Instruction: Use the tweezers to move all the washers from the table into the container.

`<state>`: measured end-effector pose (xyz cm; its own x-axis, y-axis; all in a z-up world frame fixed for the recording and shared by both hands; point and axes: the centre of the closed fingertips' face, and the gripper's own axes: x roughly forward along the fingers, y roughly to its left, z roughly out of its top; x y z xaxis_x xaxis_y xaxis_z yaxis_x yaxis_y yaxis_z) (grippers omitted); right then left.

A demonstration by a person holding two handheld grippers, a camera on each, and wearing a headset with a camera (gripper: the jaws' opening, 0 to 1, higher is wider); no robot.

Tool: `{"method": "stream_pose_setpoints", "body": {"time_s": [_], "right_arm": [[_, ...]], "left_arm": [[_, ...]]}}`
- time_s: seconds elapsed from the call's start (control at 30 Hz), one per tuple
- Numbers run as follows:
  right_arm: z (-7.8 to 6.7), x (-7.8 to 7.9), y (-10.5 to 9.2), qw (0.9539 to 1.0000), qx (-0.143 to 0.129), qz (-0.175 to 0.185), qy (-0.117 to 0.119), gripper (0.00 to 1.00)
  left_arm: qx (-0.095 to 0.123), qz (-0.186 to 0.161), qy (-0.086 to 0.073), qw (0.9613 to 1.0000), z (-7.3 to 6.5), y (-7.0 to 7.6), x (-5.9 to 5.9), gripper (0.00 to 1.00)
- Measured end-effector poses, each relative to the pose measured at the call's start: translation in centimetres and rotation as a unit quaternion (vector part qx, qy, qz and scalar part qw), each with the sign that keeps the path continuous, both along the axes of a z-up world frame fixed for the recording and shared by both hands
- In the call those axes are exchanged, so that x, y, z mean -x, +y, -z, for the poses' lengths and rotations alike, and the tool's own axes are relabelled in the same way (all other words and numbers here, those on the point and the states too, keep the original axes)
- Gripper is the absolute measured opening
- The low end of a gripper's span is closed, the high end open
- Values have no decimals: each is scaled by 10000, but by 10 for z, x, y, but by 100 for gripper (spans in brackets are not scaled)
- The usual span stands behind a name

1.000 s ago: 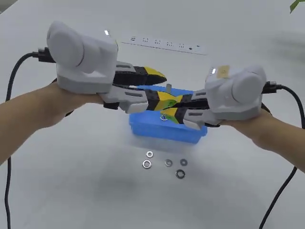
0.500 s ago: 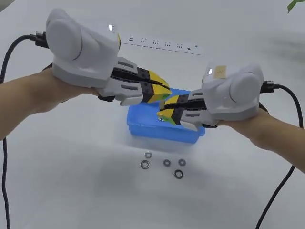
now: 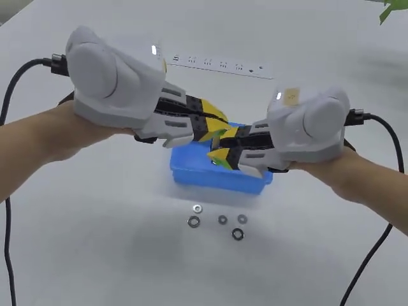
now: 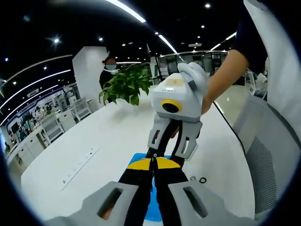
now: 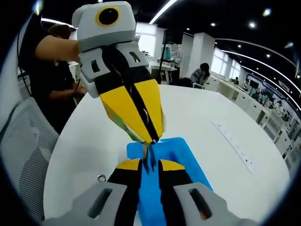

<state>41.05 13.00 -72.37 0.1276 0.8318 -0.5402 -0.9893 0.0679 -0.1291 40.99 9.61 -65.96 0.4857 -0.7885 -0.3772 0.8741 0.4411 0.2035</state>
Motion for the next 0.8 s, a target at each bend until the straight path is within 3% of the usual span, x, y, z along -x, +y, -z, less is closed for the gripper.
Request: {"method": "stream_pose_setpoints", "body": {"time_s": [0.23,0.33,0.47,0.57,0.63,0.8], "right_arm": [[-8,10,-10,9999,38,-32,-128,24],[-9,16,-17,9999,51,-25,-124,26],[-9,26,-29,10000,37,16,-82,28],[-9,33,-35,10000,-12,14,-41,30],[-8,37,-38,10000,-69,66,17,32],[-11,47,-45,9996,-176,189,129,33]], "left_arm": [[28,-73,-63,9999,-7,0,8,4],[150,-203,-51,9997,-10,2,12,4],[78,-238,-41,9997,-8,4,24,4],[156,-289,-138,9994,-13,5,33,4],[306,-312,-117,9990,-16,5,40,4],[223,-330,13,9992,-11,4,57,4]]}}
